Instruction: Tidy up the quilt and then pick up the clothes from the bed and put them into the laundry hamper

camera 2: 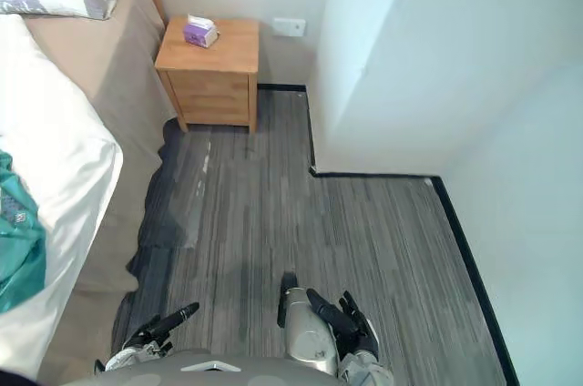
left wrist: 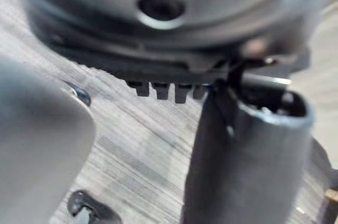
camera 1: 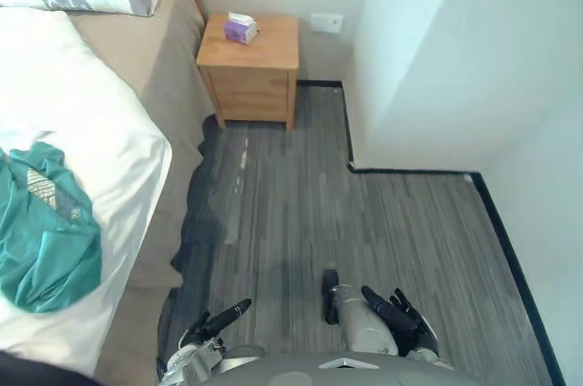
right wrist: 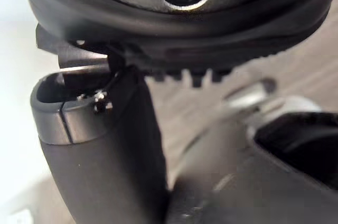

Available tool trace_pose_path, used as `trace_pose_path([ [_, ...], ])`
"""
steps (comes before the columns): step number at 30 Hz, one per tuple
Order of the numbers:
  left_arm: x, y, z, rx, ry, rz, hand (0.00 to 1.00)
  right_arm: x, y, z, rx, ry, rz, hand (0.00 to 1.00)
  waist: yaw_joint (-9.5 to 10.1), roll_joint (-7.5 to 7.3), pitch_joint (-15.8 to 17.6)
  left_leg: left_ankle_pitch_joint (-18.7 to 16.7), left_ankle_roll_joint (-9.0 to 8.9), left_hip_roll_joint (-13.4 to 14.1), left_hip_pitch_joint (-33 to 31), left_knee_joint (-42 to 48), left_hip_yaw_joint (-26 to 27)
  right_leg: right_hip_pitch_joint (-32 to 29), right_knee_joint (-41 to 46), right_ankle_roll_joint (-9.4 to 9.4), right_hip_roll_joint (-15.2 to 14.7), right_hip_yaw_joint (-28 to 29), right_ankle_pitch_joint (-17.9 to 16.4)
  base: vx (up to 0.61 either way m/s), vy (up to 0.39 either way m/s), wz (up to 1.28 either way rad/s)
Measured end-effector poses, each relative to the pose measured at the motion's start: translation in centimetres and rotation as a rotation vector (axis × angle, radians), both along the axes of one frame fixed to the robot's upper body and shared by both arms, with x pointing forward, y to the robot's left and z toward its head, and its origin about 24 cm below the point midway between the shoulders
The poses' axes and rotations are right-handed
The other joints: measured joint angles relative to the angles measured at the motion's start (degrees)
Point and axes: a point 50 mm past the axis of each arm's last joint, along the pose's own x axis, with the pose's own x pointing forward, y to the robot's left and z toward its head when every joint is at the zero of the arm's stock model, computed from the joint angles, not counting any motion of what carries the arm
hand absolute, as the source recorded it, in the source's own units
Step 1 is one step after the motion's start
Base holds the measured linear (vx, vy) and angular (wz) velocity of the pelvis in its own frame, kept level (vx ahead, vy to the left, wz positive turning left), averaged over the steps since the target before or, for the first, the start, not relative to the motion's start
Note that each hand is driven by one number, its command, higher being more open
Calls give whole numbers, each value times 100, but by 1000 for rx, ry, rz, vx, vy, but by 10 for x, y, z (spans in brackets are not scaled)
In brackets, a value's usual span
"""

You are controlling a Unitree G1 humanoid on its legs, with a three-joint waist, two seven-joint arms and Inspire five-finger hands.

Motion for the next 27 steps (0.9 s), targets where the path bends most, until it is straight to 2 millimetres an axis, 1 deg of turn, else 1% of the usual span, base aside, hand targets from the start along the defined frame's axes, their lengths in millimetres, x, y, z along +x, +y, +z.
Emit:
trace_pose_path([
  [1, 1, -5, 0, -18, -8, 13, 100, 6, -5, 4, -17, -30, 4, 100, 26, 154, -16, 427, -19, 299, -402, 961, 227, 184, -95, -107, 144, -14, -158, 351, -318, 1],
  [2, 0, -5, -1, -21, -11, 19, 100, 8, -7, 6, -24, -41, 4, 100, 34, 235, -13, 727, -14, 467, -592, 1410, 318, 340, -199, -132, 218, -36, -192, 540, -440, 3],
  [3, 1, -10, -1, -34, -14, 19, 100, 7, -10, 7, -32, -44, -1, 100, 27, 302, 19, 653, -4, 694, -814, 1938, 455, 737, -451, -190, 303, -140, -233, 524, -395, 14],
  [4, 2, -10, -1, -35, -16, 19, 100, 6, -9, 5, -30, -30, 2, 100, 45, 299, 27, 502, -29, 681, -900, 2011, 530, 1189, -745, -247, 322, -159, -269, 511, -384, 13],
  [5, 2, -11, -1, -37, -17, 20, 100, 5, -9, 5, -29, -27, 4, 100, 62, 296, 26, 436, -33, 666, -944, 1967, 546, 1345, -866, -250, 322, -157, -271, 369, -269, 12],
  [6, 4, -15, -1, -50, -33, 33, 100, 7, -8, 4, -29, -25, 13, 100, 80, 292, 28, 292, -21, 586, -1112, 1735, 590, 1729, -1199, -263, 314, -177, -286, 292, -209, 6],
  [7, 5, -15, 0, -54, -42, 35, 100, 11, -7, 5, -37, -28, 34, 100, 80, 294, 27, 209, 14, 508, -1303, 1348, 718, 1933, -1422, -255, 307, -212, -315, 259, -174, 10],
  [8, 6, -16, 1, -53, -48, 33, 100, 13, -6, 5, -35, -31, 38, 100, 83, 292, 28, 209, 20, 472, -1411, 1117, 808, 2026, -1506, -262, 300, -229, -363, 225, -108, 19],
  [9, 8, -16, 2, -52, -60, 30, 100, 17, -2, 6, -27, -40, 37, 100, 93, 283, 32, 226, 27, 406, -1616, 582, 1061, 2182, -1614, -206, 270, -299, -457, 250, -69, 36],
  [10, 9, -15, 2, -53, -67, 30, 100, 18, -1, 6, -24, -42, 39, 100, 107, 272, 34, 294, 35, 297, -1776, 20, 1337, 2315, -1660, -118, 221, -392, -533, 299, -54, 47],
  [11, 10, -15, 3, -52, -71, 29, 100, 17, -1, 5, -22, -37, 40, 100, 134, 267, 39, 456, 43, 222, -1858, -431, 1564, 2410, -1670, -57, 180, -481, -590, 359, -25, 47],
  [12, 11, -15, 3, -51, -73, 24, 100, 16, -1, 4, -27, -22, 50, 100, 166, 262, 40, 740, 58, 146, -1842, -1010, 1854, 2543, -1725, 17, 148, -564, -644, 314, 0, 38],
  [13, 11, -15, 3, -49, -73, 18, 100, 15, -1, 3, -34, -14, 59, 100, 173, 262, 40, 930, 63, 131, -1834, -1295, 2043, 2623, -1804, 59, 148, -629, -668, 454, 48, 35],
  [14, 12, -13, 4, -39, -73, 5, 100, 15, 1, 1, -36, 3, 77, 100, 264, 198, 29, 1418, 282, 142, -1745, -1487, 2409, 2878, -1965, 192, 105, -705, -752, 405, 59, 30],
  [15, 13, -10, 4, -33, -71, 1, 100, 16, 3, 0, -34, 6, 89, 100, 261, 130, 19, 1539, 380, 123, -1683, -1537, 2572, 2994, -2002, 267, 55, -745, -800, 533, 71, 32],
  [16, 14, -7, 4, -24, -72, -4, 100, 20, 5, 0, -41, 9, 117, 100, 263, 13, 14, 1505, 701, -5, -1677, -1515, 2658, 3066, -2033, 395, -67, -767, -879, 481, 56, 15],
  [17, 16, -4, 5, -18, -75, -4, 100, 25, 7, 0, -41, 11, 134, 100, 273, 9, 4, 1329, 1091, -62, -1737, -1396, 2659, 3043, -1992, 453, -137, -763, -908, 547, 82, 12],
  [18, 17, -3, 5, -11, -71, -5, 100, 30, 11, 0, -35, 6, 149, 100, 254, -34, 8, 1187, 1114, -114, -1767, -1329, 2629, 2937, -1760, 533, -180, -764, -957, 434, 92, 5],
  [19, 18, -2, 5, -10, -64, -8, 100, 32, 12, 0, -33, 5, 158, 100, 251, -44, 13, 1123, 1133, -150, -1749, -1336, 2607, 2786, -1420, 643, -260, -770, -1029, 345, 95, 22],
  [20, 18, -1, 4, -13, -48, -14, 100, 33, 14, 0, -41, 8, 181, 100, 250, -59, 17, 1053, 1154, -224, -1702, -1379, 2521, 2483, -655, 811, -403, -774, -1145, 350, 118, 47],
  [21, 19, 2, 4, -10, -30, -33, 100, 37, 15, 1, -44, 0, 196, 100, 242, -137, 28, 1029, 1162, -399, -1524, -1509, 2357, 1995, 721, 916, -679, -724, -1138, 513, 129, 90],
  [22, 20, 5, 4, 6, -20, -61, 100, 39, 14, 2, -53, 5, 210, 100, 188, -234, 47, 1006, 1199, -586, -1260, -1693, 2063, 1529, 2123, 1296, -937, -599, -884, 427, 98, 111],
  [23, 20, 6, 4, 12, -12, -74, 100, 38, 13, 2, -54, 9, 211, 100, 168, -263, 55, 989, 1225, -655, -1110, -1757, 1874, 1413, 2664, 1276, -1020, -626, -895, 425, 13, 151],
  [24, 19, 5, 4, 19, -7, -95, 100, 38, 11, 2, -60, 10, 210, 100, 158, -285, 53, 980, 1229, -736, -803, -1898, 1441, 1294, 3348, 1052, -1145, -735, -1018, 397, -88, 165],
  [25, 19, 4, 4, 25, -4, -108, 100, 39, 10, 2, -65, 10, 213, 100, 155, -217, 86, 977, 1222, -740, -536, -2057, 1091, 1162, 3556, 893, -1145, -821, -1108, 471, -114, 162],
  [26, 19, 4, 4, 28, -3, -117, 100, 41, 10, 3, -70, 7, 214, 100, 158, -215, 81, 978, 1219, -737, -430, -2132, 905, 1075, 3540, 821, -1142, -846, -1152, 438, -156, 156],
  [27, 18, 4, 3, 38, -3, -133, 100, 45, 10, 4, -66, -5, 205, 100, 162, -217, 90, 989, 1200, -726, -221, -2275, 548, 933, 3284, 744, -1129, -831, -1230, 348, -176, 154],
])
